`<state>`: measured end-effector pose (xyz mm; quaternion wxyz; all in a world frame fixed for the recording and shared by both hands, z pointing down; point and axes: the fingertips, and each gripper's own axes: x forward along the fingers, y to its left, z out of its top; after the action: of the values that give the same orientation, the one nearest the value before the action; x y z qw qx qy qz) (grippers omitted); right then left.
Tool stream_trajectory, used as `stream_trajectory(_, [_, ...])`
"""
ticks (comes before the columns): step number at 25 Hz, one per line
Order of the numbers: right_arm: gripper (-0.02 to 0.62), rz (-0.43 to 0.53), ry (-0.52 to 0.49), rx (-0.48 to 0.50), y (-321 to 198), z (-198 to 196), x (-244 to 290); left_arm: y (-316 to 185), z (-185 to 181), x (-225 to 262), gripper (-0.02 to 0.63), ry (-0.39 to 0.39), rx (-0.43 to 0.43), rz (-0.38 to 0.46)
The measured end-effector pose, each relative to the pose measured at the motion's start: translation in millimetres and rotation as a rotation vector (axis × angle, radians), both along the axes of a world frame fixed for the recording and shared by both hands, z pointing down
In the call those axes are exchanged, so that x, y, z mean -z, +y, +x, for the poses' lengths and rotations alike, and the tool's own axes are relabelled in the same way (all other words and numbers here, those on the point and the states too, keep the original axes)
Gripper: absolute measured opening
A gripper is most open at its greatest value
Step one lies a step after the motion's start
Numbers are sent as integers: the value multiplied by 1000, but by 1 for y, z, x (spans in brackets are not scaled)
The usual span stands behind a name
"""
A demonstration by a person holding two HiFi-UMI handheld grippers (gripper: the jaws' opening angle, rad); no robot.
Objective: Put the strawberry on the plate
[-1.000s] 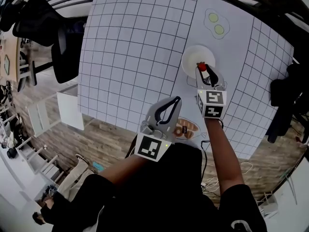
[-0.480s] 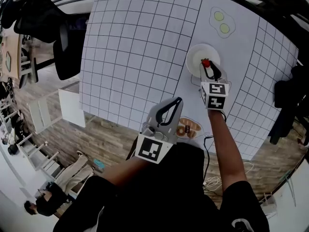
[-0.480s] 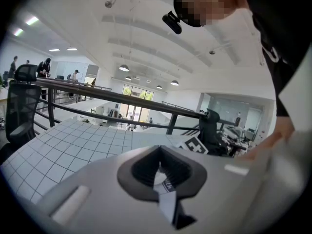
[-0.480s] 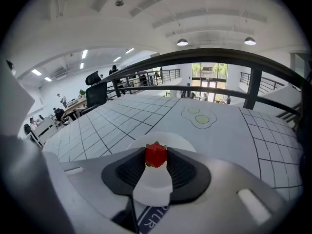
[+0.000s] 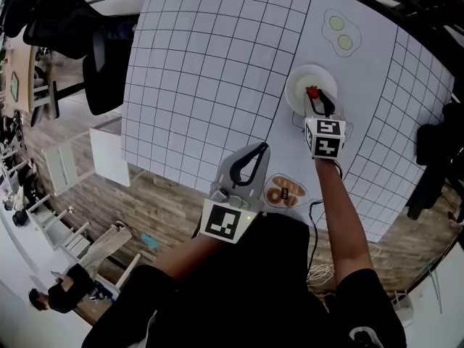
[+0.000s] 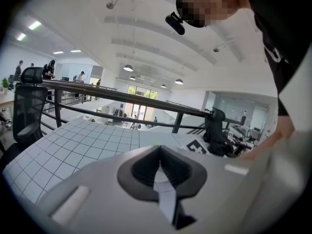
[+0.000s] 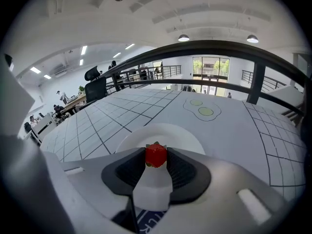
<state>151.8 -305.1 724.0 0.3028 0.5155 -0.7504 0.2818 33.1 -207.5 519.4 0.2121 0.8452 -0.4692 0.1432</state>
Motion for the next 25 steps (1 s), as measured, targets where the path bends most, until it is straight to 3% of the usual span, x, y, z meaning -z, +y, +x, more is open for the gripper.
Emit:
stream_trajectory(12, [137, -2, 81, 27, 0, -4, -7, 4, -4, 5, 9, 15, 12, 11])
stream_trajectory(15, [138, -1, 98, 33, 1, -4, -7, 7, -6, 10, 9, -11, -7, 36])
stream_trajectory(20, [189, -6, 101, 13, -1, -2, -5, 13, -12, 13, 9, -24, -16, 45])
stream_trajectory(25, [189, 13, 89, -14, 2, 2, 8, 18, -17, 16, 8, -9, 0, 43])
